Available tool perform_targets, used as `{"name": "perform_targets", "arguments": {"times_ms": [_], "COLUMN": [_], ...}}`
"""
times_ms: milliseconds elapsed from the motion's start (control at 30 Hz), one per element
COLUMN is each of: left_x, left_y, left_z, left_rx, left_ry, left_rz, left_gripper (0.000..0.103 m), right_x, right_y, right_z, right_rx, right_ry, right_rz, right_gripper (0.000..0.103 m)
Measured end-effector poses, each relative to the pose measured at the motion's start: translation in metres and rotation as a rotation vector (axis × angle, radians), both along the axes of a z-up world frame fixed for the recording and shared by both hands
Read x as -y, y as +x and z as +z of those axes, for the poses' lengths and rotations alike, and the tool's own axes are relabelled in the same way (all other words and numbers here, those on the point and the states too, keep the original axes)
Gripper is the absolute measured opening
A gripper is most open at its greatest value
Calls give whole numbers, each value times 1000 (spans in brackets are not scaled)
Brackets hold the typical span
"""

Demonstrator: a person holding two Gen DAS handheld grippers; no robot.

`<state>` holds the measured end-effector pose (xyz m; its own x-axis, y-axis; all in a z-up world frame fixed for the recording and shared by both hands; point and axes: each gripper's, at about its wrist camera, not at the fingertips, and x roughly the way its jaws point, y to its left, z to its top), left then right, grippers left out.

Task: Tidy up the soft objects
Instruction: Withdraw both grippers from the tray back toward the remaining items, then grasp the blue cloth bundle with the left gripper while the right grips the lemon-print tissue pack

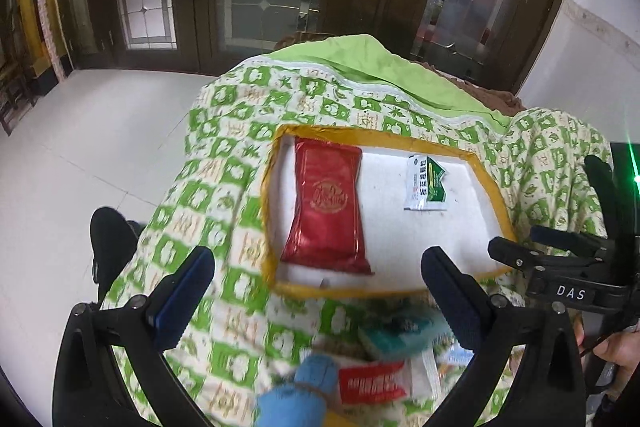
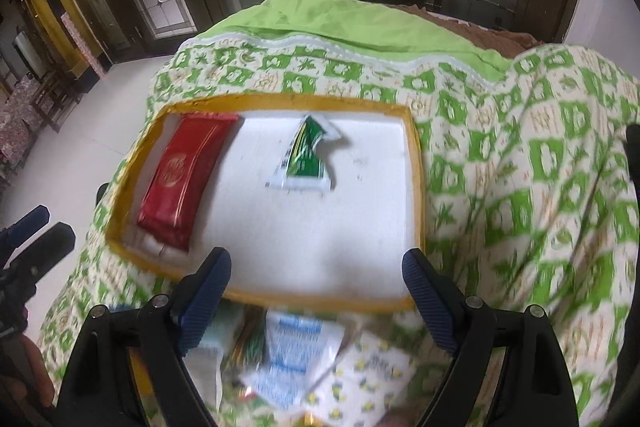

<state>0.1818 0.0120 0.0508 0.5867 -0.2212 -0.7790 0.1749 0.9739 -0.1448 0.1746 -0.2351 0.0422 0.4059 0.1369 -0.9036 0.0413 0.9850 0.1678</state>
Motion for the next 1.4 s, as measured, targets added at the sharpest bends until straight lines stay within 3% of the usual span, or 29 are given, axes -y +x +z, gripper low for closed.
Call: {"name": "perform_targets", "arguments": {"times_ms": [200,467,667,1033,1233,1400], "left_x": [-6,-12,-11,-9,-10,-7], "left_y": [-34,-79,-103,-92,-78,-66], "left_z": [-5,-20,-41,-50,-67,-79], "left_rx": [-1,5,20,-12,-71,-110], "left_ry": [-5,-92,-80,-30,-23,4], "left_rz": [-2,-3,-18,-46,-48,-50], "left_gripper": [103,103,103,103,103,103], "right_x": [2,11,27,28,37,33], "right_y": [-30,-69,-80,-65,-59,-53], "right_z": [0,-8,-20,-39,-47,-58], "right_rx": [-12,-54,-105,-199,-237,-265], "right_ry": [20,108,145,146,174,170], "right_rz": [14,-23,-82,-118,-153,-155], "right_gripper": [90,90,90,90,79,78]}}
